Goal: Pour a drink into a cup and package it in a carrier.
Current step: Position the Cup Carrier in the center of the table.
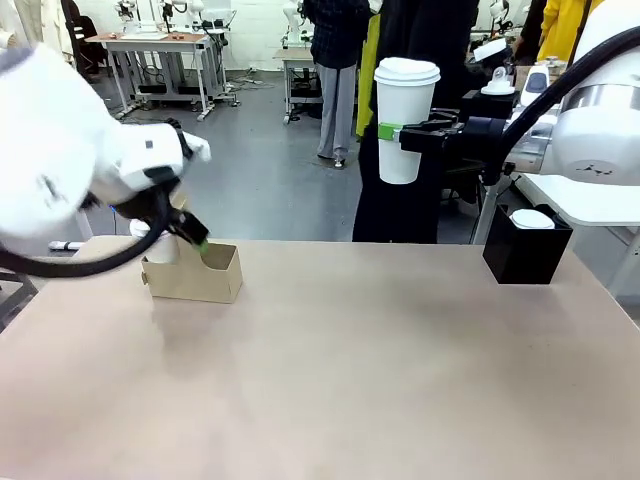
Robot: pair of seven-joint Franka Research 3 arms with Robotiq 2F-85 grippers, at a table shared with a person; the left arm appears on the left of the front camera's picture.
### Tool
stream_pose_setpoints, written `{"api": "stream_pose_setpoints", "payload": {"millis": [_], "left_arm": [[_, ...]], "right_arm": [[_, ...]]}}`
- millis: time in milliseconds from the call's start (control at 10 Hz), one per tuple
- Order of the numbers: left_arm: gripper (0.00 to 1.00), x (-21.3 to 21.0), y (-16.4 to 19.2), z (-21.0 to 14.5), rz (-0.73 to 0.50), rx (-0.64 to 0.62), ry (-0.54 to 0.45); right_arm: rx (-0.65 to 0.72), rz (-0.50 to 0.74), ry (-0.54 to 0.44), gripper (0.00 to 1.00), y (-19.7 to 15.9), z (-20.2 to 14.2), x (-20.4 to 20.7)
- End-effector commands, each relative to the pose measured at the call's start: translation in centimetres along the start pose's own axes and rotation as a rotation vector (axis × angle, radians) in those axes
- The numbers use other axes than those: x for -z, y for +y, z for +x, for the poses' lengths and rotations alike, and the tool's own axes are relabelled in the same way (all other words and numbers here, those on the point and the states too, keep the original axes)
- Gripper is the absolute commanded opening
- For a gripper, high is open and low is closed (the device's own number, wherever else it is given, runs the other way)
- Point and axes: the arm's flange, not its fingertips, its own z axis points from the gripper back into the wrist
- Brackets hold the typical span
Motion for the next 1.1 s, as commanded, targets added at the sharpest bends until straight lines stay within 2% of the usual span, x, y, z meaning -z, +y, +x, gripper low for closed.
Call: {"api": "stream_pose_setpoints", "payload": {"millis": [0, 200, 400, 1000], "left_arm": [[1.0, -3.0, 2.7, 3.4, -0.004, -0.108, 0.079], [1.0, -4.2, 5.6, 6.6, 0.031, -0.196, 0.139], [1.0, -3.1, 7.5, 8.7, 0.027, -0.241, 0.193], [1.0, 3.6, 8.3, 11.0, 0.06, -0.332, 0.261]], "right_arm": [[-0.006, -0.008, -0.004, 0.8, 0.0, 0.6, 0.3], [-0.006, -0.008, -0.004, 0.8, 0.0, 0.6, 0.3], [-0.006, -0.008, -0.004, 0.8, 0.0, 0.6, 0.3], [-0.006, -0.008, -0.004, 0.8, 0.0, 0.6, 0.3]]}}
